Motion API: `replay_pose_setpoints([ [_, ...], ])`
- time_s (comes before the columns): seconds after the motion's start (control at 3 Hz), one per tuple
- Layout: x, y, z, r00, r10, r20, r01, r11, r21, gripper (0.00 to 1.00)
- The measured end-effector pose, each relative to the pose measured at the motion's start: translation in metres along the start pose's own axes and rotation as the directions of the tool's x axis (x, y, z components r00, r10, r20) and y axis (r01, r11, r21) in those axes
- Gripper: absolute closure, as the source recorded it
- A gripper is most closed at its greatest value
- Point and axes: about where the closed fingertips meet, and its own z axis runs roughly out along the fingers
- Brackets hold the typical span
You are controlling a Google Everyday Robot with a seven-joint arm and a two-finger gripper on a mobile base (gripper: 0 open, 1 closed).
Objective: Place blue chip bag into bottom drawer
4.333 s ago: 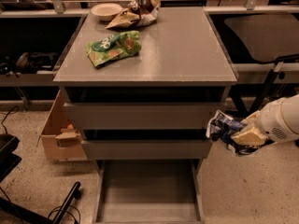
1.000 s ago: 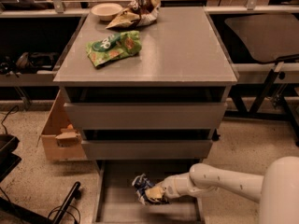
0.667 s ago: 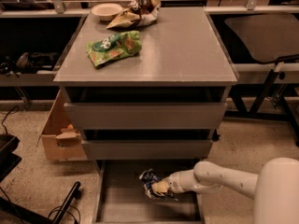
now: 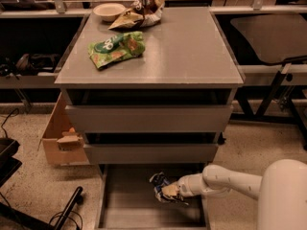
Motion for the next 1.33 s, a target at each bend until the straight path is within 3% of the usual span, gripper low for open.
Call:
replay_pose_setpoints([
  [1.0,0.0,0.0001,0.0001,1.0,0.0,0.0,0.0,1.0,0.0,0.12],
  [1.33,0.0,0.0001,0.0001,1.0,0.0,0.0,0.0,1.0,0.0,0.0],
])
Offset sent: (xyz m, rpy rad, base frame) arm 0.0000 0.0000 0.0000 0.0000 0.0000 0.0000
